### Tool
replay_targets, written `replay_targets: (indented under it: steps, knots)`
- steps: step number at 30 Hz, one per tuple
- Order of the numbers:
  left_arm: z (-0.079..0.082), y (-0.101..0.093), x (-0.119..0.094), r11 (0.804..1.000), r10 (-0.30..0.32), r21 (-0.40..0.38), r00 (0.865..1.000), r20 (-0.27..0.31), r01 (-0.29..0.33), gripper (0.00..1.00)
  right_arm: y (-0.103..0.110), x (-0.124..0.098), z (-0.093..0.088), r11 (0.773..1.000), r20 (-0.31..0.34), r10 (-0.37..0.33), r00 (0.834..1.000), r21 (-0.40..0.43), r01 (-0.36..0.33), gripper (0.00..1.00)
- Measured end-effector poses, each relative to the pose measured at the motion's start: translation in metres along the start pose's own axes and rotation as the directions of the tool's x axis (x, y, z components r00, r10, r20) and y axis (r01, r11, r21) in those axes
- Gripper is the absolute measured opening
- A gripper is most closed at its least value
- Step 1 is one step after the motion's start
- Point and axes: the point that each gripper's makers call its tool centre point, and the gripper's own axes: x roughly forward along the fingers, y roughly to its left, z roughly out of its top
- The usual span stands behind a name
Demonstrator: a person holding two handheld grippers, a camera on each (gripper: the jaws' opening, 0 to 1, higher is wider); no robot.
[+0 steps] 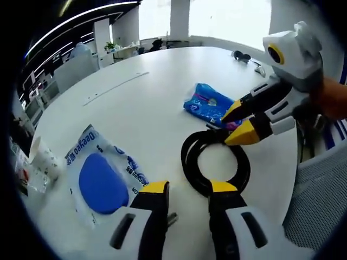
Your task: Arrange the tabletop items into an orderly group along one side of the table until the central work area is clear of visible clutter.
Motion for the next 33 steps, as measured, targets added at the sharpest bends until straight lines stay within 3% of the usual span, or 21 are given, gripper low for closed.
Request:
replay_targets:
  steps: [7,18,25,33]
  knots:
    - [0.0,0.011,-0.005,0.999,0.035,-0.003,0.999,0.017,-0.035,0.31,-0.001,-0.004,0.007,1.0,0.032,-0.009,0.999,0.006,0.008,0.31]
    - [-0.01,0.025,-0.011,0.995,0.098,0.026,0.995,0.0,-0.098,0.35,-0.002,-0.007,0.013,1.0,0.048,-0.017,0.999,0.01,0.017,0.31]
    - [-0.018,0.031,-0.011,0.993,0.115,0.029,0.993,-0.019,-0.114,0.31,-0.004,-0.009,0.017,1.0,0.06,-0.025,0.998,0.016,0.024,0.31]
    - [-0.03,0.021,-0.007,0.996,0.081,0.05,0.995,-0.049,-0.078,0.21,-0.006,-0.011,0.018,0.999,0.063,-0.029,0.998,0.023,0.028,0.31]
